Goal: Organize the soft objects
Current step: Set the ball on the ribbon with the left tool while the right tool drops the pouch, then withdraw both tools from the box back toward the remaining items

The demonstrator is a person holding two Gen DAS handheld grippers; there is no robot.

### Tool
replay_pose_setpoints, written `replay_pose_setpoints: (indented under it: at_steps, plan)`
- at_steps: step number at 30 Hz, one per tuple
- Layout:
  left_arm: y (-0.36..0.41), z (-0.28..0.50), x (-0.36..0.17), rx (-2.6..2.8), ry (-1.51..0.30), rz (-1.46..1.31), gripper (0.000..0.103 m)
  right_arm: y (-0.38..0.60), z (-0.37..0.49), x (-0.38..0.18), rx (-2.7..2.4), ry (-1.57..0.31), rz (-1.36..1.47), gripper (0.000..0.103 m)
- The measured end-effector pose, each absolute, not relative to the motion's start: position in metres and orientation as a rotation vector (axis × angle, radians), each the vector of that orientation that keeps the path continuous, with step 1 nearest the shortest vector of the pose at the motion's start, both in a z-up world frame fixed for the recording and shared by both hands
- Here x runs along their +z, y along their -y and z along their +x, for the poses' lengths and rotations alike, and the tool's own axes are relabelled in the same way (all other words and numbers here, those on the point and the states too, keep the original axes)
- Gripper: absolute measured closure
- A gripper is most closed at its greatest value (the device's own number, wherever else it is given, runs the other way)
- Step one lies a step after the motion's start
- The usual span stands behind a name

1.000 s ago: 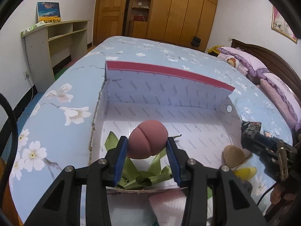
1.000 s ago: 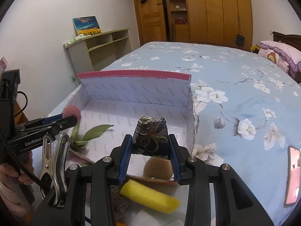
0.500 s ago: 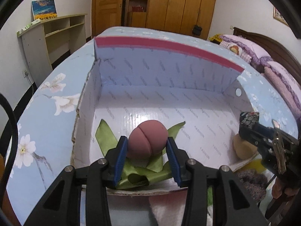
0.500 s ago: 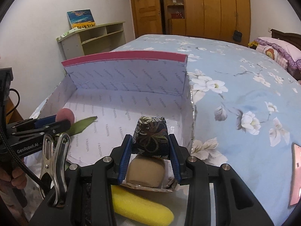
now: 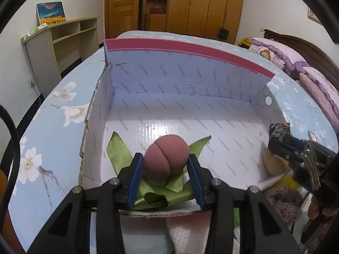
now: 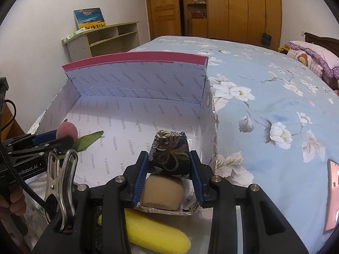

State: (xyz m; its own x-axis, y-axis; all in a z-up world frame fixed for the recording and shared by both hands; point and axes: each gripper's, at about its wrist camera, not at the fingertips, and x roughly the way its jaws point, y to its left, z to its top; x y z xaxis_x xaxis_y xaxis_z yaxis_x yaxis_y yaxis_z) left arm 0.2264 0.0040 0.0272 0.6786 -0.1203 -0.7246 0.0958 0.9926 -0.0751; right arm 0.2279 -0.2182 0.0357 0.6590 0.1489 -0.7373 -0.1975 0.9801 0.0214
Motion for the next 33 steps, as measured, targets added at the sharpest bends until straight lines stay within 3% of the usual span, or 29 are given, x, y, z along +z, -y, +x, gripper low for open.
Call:
replay_pose_setpoints:
  at_steps: [9,18,33]
  plan:
    - [-0.007,0.221,0.032,-0.127,-0.817,-0.053,0.05,0.217,0.224,0.038,0.202,-0.813,-0.046,0.063]
    - [-0.01,0.209,0.046,-0.129,-0.789,-0.06,0.05,0.213,0.215,0.049,0.219,-0.787,-0.033,0.046]
    - [-0.01,0.18,0.065,-0.126,-0.766,-0.089,0.05,0.219,0.188,0.075,0.197,-0.742,-0.02,0.046]
